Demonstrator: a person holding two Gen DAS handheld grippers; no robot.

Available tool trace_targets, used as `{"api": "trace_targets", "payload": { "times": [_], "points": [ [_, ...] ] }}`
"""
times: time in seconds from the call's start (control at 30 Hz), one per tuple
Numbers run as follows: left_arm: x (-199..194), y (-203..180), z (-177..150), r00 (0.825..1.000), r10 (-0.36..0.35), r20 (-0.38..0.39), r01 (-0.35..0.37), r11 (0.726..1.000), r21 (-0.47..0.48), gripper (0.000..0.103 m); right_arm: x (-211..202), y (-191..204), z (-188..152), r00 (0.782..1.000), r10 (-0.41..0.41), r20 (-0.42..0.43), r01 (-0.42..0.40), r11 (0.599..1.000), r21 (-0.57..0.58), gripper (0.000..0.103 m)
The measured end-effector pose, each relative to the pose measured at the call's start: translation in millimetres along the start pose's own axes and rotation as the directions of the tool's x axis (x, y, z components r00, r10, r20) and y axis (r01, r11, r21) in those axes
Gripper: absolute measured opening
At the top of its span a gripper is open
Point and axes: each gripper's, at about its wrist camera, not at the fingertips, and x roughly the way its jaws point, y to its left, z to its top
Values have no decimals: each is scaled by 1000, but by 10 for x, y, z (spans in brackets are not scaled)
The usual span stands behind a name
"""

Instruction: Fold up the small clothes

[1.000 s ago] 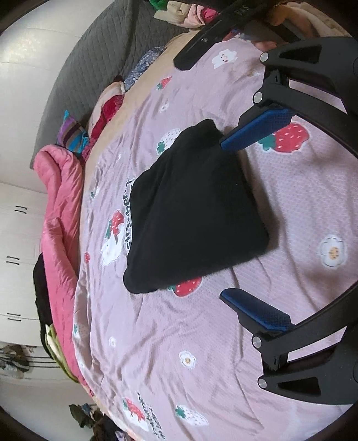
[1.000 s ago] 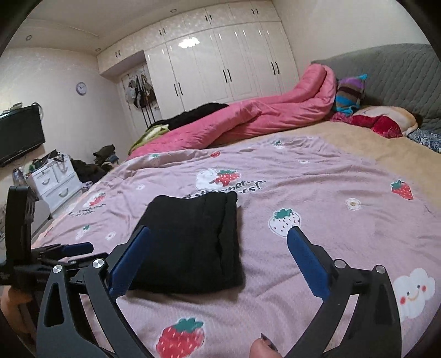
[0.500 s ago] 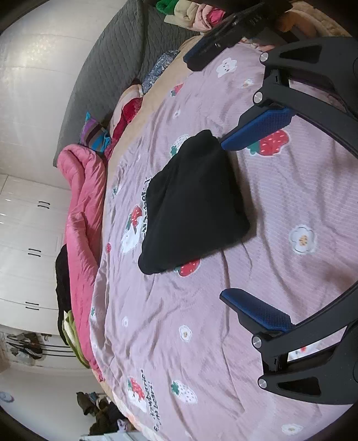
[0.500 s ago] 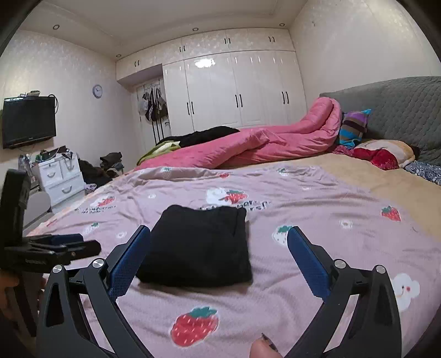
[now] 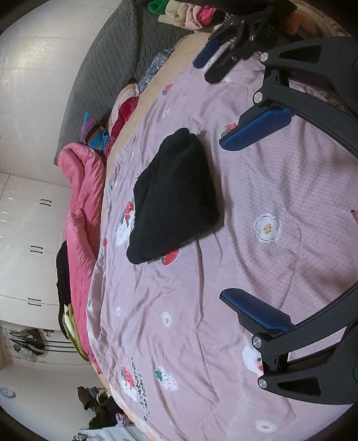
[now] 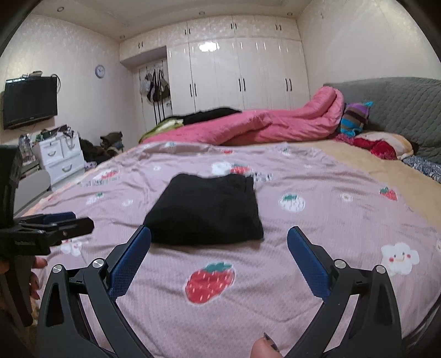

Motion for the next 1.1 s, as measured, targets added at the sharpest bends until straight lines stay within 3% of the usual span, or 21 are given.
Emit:
{"api": "trace_targets", "payload": {
  "times": [0.13,0.47,1.1],
  "points": [
    [84,45,-58,1000,-6,-26,6,1000,-29,94,161,-12,-97,996,-31,-83,33,999,18,99],
    [302,215,-112,996,51,-73,-56,996,-68,94,459,-62,-217,978,-94,-186,101,995,27,99],
    [330,161,-108,993,91,-77,-93,995,-28,94,399,-98,-158,986,-70,-150,80,995,59,99]
  ]
}}
